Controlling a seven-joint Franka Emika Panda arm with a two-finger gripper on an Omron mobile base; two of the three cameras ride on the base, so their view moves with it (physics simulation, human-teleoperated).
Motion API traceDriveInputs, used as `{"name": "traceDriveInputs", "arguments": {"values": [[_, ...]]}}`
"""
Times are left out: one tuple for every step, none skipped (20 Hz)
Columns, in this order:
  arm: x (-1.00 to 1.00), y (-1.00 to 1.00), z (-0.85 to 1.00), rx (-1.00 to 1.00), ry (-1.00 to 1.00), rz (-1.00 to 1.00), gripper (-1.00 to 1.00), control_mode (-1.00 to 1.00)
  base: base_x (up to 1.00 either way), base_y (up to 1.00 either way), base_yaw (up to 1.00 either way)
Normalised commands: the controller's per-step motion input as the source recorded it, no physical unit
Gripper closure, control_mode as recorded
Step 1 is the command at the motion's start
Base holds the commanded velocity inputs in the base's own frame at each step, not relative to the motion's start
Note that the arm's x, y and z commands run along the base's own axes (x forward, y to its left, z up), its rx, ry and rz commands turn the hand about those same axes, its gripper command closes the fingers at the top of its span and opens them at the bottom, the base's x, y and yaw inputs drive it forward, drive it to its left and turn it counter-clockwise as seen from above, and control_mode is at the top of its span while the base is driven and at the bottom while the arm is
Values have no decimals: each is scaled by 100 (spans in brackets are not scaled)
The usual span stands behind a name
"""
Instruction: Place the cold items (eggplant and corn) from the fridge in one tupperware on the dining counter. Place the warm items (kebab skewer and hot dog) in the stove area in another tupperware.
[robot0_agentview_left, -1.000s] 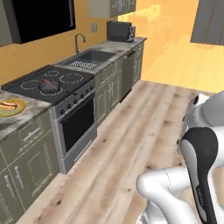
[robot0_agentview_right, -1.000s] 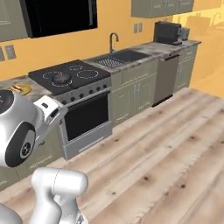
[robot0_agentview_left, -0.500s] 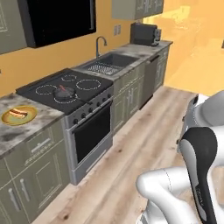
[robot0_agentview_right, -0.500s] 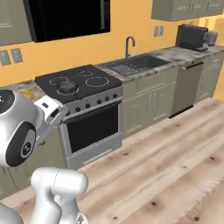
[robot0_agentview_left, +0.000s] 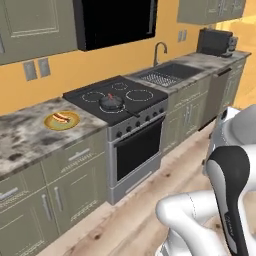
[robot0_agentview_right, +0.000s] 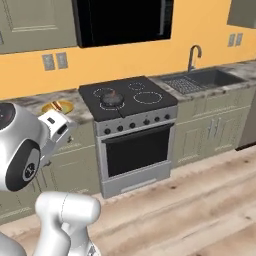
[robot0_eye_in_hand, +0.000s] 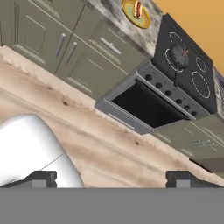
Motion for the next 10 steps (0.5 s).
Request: {"name": "traceDriveInputs", "arguments": {"values": [[0,0,0,0,0,0,-100,100,64,0,38],[0,0,0,0,0,0,-100,100,76,0,35],[0,0,0,0,0,0,-100,100,79,0,33],[0,0,0,0,0,0,-100,100,85,0,32],[0,0,0,0,0,0,-100,100,85,0,32],[0,0,0,0,0,0,-100,100,83,0,32],[0,0,0,0,0,0,-100,100,81,0,32],[0,0,0,0,0,0,-100,100,81,0,32],[0,0,0,0,0,0,-100,100,80,0,32],[0,0,0,0,0,0,-100,100,78,0,31]]}}
